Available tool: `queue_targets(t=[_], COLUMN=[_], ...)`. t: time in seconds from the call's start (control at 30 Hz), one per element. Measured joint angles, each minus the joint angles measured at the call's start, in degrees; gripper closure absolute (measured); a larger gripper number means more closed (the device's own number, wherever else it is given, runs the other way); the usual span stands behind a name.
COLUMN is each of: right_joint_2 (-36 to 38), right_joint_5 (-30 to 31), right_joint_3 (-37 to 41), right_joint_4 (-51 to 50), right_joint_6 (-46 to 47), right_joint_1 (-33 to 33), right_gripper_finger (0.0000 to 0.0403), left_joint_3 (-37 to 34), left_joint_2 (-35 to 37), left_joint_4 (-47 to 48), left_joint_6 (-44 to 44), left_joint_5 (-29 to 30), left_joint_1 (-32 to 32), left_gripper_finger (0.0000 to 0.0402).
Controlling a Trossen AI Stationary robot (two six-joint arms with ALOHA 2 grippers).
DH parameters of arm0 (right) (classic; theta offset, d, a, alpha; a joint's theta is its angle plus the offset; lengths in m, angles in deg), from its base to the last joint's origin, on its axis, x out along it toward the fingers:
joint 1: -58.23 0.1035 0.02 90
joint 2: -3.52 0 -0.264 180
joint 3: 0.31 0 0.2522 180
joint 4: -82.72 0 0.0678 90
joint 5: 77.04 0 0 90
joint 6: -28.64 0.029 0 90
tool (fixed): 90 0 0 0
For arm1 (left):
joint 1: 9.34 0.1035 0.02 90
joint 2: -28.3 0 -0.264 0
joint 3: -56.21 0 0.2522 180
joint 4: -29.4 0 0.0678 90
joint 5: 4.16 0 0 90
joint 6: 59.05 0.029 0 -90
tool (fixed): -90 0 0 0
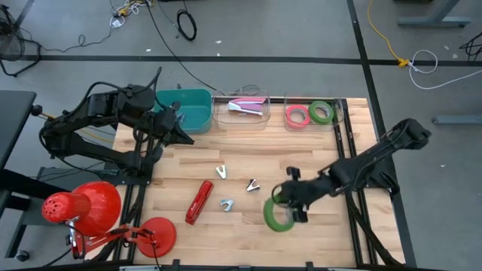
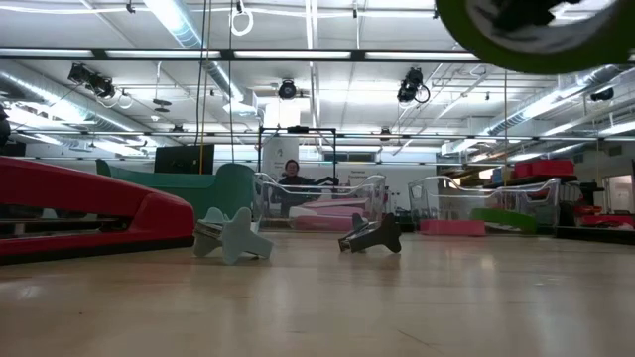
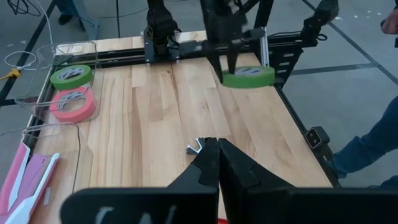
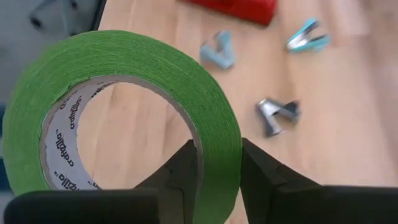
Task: Pick and place Stapler, Stapler remover, tape
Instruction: Put the green tape into the right transparent bin
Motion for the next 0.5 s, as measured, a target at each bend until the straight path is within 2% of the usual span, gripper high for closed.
queue_targets(t=[0.5], right_joint_2=[15.6], right_joint_5=[1.9], right_joint_3=[0.0], right_joint_4=[-1.8], right_joint_6=[-3.6], right_joint_1=[-10.1], right_gripper_finger=[0.0311], left_joint_3=[0.0], left_joint_2=[0.0], left_joint_4=[-1.0], left_joint_6=[-0.1], left_joint_5=[0.0], left_joint_1=[0.0], left_gripper_finger=[0.0401])
